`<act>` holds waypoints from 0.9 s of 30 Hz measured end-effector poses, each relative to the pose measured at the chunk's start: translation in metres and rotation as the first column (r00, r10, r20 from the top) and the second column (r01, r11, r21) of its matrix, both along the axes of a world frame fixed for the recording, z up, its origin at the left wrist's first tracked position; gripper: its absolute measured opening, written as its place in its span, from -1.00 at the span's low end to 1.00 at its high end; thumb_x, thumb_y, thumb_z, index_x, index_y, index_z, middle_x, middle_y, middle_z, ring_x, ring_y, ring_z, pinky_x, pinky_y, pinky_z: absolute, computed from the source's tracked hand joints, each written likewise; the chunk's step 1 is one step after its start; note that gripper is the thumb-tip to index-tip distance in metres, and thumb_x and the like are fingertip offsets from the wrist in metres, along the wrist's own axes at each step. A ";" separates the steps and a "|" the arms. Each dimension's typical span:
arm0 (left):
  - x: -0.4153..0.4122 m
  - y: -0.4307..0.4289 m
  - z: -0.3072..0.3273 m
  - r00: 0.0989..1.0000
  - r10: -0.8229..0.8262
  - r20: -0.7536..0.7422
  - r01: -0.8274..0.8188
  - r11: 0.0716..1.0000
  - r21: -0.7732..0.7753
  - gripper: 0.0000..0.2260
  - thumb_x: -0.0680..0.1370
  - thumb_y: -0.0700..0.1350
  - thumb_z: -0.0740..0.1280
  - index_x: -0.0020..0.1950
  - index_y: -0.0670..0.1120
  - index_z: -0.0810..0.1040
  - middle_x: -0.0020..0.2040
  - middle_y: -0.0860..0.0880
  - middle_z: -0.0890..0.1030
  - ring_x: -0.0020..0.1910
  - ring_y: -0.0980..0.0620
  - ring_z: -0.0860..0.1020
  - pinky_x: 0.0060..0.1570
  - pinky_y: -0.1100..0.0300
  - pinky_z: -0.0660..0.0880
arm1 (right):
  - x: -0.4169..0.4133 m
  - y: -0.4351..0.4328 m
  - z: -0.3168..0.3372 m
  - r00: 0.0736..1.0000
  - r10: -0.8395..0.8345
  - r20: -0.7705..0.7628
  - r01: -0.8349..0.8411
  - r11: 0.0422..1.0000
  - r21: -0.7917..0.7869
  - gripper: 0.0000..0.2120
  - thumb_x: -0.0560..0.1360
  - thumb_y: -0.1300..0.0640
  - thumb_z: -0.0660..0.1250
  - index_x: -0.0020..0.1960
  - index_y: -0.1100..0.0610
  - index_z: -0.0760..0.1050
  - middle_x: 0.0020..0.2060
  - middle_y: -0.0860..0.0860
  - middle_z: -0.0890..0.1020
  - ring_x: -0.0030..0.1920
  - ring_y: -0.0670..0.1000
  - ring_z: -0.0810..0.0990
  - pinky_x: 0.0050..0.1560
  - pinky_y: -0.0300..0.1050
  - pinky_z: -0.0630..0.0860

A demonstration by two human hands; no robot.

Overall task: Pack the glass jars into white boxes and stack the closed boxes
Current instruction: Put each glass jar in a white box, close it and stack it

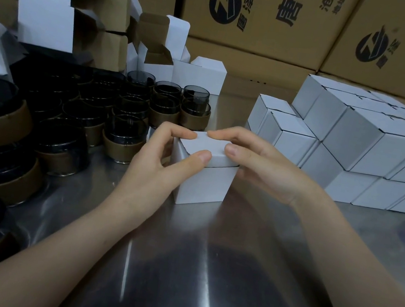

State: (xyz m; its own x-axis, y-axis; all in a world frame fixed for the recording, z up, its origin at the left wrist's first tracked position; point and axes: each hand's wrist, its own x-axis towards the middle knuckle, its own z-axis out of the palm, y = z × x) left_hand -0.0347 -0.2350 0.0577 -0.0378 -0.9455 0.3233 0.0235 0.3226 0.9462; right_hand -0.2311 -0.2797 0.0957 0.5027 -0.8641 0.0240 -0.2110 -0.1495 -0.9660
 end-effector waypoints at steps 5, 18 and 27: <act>-0.001 0.000 0.002 1.000 0.003 0.005 -0.003 1.000 0.010 -0.74 0.44 0.07 0.31 0.08 0.01 0.50 -0.09 0.27 0.60 -0.07 0.31 0.56 -0.20 0.48 0.42 | 0.001 -0.001 0.000 0.998 0.009 -0.056 -0.009 1.000 -0.004 -0.77 0.46 -0.07 0.33 0.11 -0.20 0.57 0.12 -0.10 0.58 0.13 -0.11 0.59 0.00 -0.24 0.53; -0.003 -0.002 0.000 1.000 -0.021 -0.021 0.022 0.999 0.042 -0.71 0.38 -0.05 0.33 0.09 -0.02 0.48 0.03 0.10 0.57 -0.07 0.29 0.56 -0.18 0.42 0.47 | 0.003 -0.003 0.001 0.991 0.045 -0.126 -0.047 0.999 -0.012 -0.66 0.42 0.01 0.37 0.18 -0.16 0.49 0.21 -0.11 0.53 0.23 -0.10 0.51 0.13 -0.17 0.50; -0.003 -0.003 -0.002 0.999 -0.032 0.026 0.031 0.999 0.029 -0.69 0.39 -0.03 0.30 0.14 0.06 0.45 0.15 0.08 0.53 0.14 0.15 0.51 -0.04 0.40 0.45 | 0.009 0.003 0.008 0.981 0.041 -0.190 -0.044 0.999 -0.012 -0.64 0.39 0.02 0.32 0.18 -0.14 0.47 0.26 -0.05 0.48 0.29 -0.04 0.46 0.24 -0.14 0.45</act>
State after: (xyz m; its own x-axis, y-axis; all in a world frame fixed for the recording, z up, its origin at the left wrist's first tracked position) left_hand -0.0376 -0.2377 0.0562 -0.0755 -0.9526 0.2946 0.0083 0.2949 0.9555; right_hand -0.2218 -0.2765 0.1033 0.5358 -0.8421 -0.0611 -0.3828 -0.1779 -0.9065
